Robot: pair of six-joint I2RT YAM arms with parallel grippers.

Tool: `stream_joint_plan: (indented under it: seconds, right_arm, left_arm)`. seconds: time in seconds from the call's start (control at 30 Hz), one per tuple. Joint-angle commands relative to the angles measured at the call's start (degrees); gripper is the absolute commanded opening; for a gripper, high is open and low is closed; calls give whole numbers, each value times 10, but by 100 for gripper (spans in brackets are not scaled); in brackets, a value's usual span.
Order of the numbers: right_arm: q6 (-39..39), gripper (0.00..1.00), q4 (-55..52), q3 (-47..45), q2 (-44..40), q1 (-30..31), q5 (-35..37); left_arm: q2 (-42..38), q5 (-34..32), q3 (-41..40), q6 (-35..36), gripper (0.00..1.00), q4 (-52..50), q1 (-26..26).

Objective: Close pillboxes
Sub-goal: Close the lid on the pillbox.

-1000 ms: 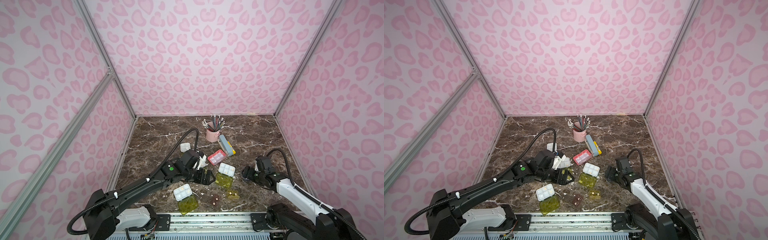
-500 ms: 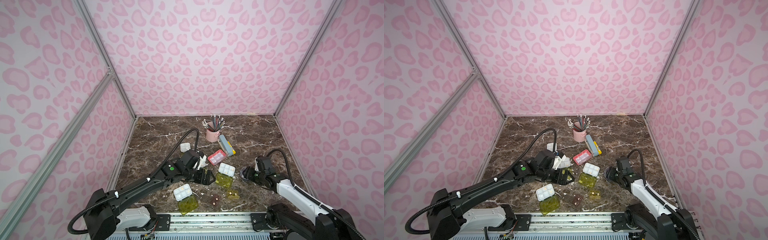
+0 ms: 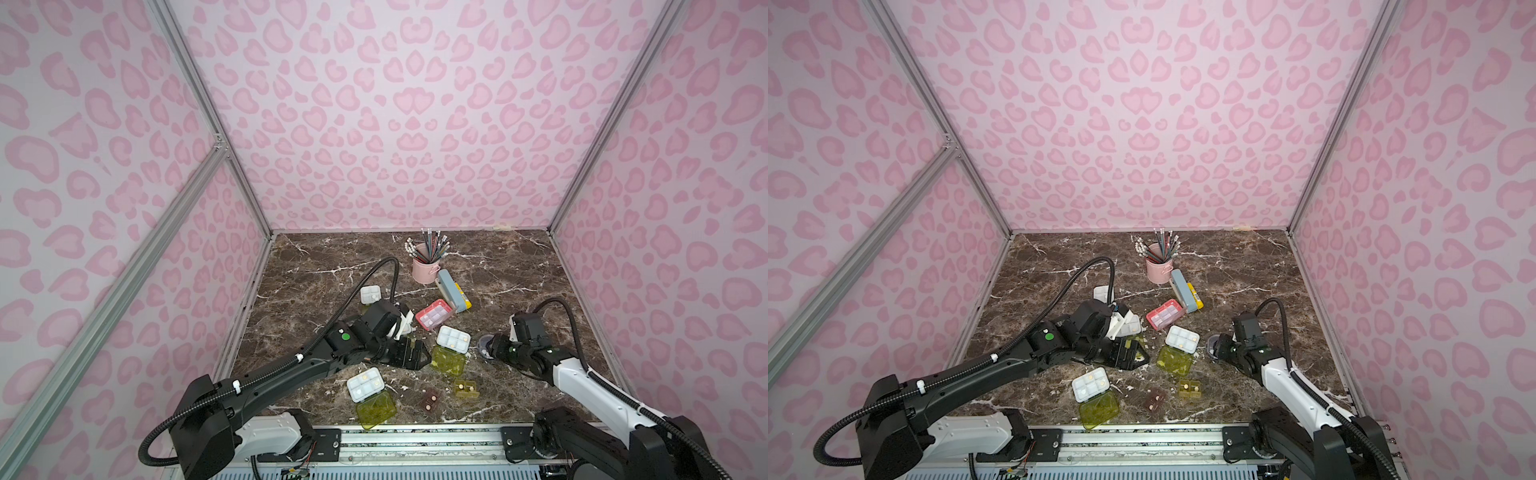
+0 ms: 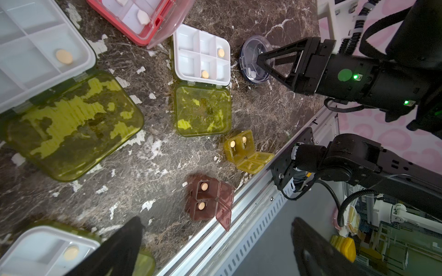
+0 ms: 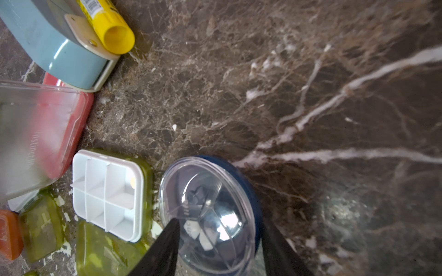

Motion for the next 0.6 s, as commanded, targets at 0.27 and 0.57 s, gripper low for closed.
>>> stream_joint_plan:
  seconds: [0.27, 0.57]
  right_arm:
    - [-5, 51, 4, -6, 2, -4, 3]
    - [-5, 45, 5, -10, 5, -6, 5]
  left_arm:
    - [3, 6, 7, 3, 98, 19, 0]
    - [3, 5, 6, 2, 98, 18, 0]
